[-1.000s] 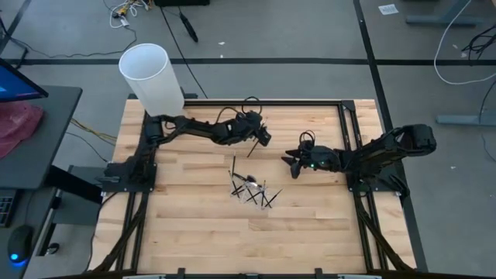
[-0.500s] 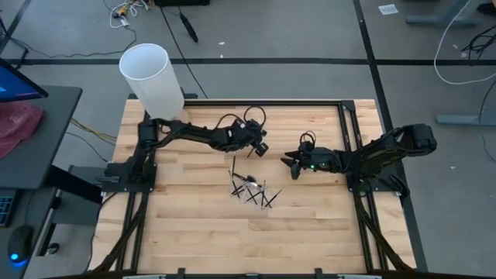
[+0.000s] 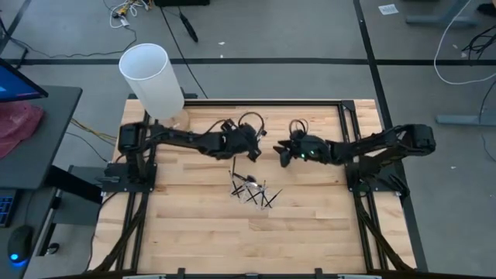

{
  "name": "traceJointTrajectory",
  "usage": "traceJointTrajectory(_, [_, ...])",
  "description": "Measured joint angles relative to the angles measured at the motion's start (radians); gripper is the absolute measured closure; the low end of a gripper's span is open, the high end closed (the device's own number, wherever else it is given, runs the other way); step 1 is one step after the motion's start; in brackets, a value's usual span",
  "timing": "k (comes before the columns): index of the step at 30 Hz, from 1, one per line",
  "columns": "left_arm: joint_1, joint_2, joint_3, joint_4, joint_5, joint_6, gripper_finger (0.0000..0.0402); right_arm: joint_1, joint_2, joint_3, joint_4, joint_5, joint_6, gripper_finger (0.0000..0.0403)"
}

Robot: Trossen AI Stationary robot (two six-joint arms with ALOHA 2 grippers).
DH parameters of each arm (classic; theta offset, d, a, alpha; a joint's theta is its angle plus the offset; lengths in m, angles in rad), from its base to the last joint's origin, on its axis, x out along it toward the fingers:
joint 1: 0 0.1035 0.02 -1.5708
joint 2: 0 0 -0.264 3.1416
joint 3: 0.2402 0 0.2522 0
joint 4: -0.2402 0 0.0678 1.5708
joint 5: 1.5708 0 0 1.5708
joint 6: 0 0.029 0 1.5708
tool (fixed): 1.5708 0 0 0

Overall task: Put items in baskets/containers
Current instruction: Put the black eyeshadow brush into the transparent organizer

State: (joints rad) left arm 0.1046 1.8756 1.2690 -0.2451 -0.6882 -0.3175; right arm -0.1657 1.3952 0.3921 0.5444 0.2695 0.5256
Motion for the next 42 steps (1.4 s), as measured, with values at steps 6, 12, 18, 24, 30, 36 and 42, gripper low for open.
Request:
traceJointTrajectory(6, [-0.096,0.003,0.000,-0.220,-0.147,-0.189,0.0287,-0.088,0.041,0.201,-0.277,-0.010,-0.043,0.0218])
traceJointTrajectory(12, [-0.215,0.003,-0.001,-0.549,-0.310,-0.502,0.0290,-0.143,0.185,0.351,-0.346,-0.060,-0.063,0.0218])
traceJointTrajectory(18, [-0.283,-0.024,-0.159,-0.527,-0.289,-0.661,0.0331,-0.159,0.387,0.559,-0.464,-0.073,-0.072,0.0218])
traceJointTrajectory(24, [-0.333,-0.101,-0.410,-0.210,-0.240,-0.724,0.0386,-0.195,0.503,0.703,-0.617,-0.009,-0.057,0.0211])
traceJointTrajectory(30, [-0.363,-0.166,-0.523,-0.094,-0.283,-0.722,0.0393,-0.235,0.503,0.707,-0.642,0.034,0.007,0.0167])
traceJointTrajectory(36, [-0.366,-0.183,-0.538,-0.093,-0.339,-0.670,0.0378,-0.247,0.548,0.704,-0.614,0.082,0.073,0.0153])
traceJointTrajectory(42, [-0.363,-0.183,-0.536,-0.078,-0.382,-0.661,0.0383,-0.248,0.600,0.704,-0.595,0.081,0.118,0.0190])
